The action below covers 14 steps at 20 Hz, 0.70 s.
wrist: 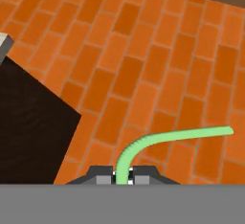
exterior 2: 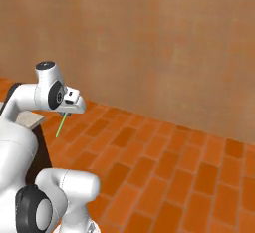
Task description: Take a straw from the drawer in front and place it inside the glass cup on the dining counter.
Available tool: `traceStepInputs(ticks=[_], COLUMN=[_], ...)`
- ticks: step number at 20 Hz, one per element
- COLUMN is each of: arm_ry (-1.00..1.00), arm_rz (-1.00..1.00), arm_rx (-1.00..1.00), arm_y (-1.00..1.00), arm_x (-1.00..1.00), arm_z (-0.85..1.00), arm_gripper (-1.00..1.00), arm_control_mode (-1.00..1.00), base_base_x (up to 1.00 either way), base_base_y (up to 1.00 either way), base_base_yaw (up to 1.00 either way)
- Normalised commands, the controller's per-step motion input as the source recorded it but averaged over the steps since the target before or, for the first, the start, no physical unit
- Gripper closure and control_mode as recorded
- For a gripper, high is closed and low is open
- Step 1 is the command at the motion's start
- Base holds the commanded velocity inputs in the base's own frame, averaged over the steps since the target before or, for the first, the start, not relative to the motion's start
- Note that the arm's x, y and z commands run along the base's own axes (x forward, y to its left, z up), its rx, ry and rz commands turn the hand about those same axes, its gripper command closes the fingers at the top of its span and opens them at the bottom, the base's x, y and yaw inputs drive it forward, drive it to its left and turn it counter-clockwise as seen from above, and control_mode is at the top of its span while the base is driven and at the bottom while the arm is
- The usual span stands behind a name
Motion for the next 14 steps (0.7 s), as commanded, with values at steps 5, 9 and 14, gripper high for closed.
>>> traceStepInputs(ticks=[5,9,14], arm_ry=[0.00,0.00,0.00], arm_rz=[0.00,0.00,0.00], arm_rx=[0.00,0.00,0.00], arm_y=[0.00,0.00,0.00], arm_x=[0.00,0.00,0.00], arm_z=[0.00,0.00,0.00], arm_gripper=[1.00,1.00,1.00], arm_control_mode=[1.00,1.00,1.00], base_base_x=[1.00,1.00,1.00], base_base_y=[-0.24,-0.27,-0.25], base_base_yaw=[0.39,0.45,0.49])
